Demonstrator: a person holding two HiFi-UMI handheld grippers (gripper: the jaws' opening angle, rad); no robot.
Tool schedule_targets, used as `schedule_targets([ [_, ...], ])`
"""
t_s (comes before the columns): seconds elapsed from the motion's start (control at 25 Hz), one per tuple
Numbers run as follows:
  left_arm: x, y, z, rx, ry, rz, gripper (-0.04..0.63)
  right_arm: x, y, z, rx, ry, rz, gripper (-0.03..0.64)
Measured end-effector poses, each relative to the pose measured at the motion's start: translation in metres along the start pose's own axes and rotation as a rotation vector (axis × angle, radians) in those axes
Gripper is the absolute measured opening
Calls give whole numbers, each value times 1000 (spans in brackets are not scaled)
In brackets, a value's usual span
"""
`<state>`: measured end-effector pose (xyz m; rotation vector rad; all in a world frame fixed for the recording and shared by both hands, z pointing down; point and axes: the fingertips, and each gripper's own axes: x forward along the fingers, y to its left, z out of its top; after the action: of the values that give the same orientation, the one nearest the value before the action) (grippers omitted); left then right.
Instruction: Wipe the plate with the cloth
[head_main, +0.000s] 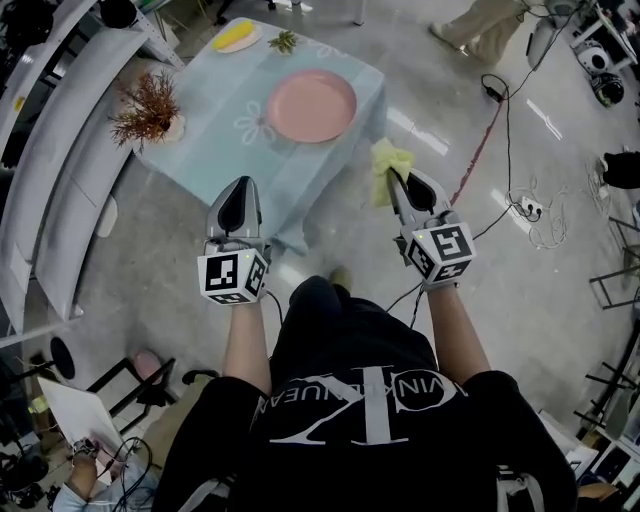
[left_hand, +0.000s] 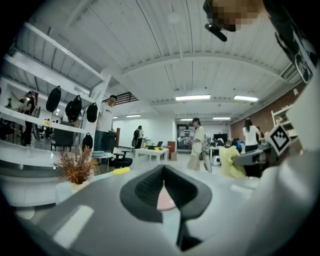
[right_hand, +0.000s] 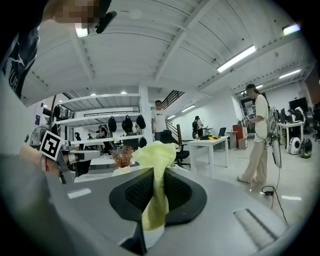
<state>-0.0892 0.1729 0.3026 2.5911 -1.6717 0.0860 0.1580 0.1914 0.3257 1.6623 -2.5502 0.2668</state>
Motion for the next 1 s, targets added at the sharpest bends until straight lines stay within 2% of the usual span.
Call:
schedule_targets([
  [0.48,49,16,-14,7,40,-1,0,50,-22,-7,17,37,22,44],
  [0.8,114,59,-25,-13,78,24,0,133,-39,-13,26,107,47,44],
  [1.0,148,77,-31,-6,102,3,0,174,-45,-23,24,154,57,44],
])
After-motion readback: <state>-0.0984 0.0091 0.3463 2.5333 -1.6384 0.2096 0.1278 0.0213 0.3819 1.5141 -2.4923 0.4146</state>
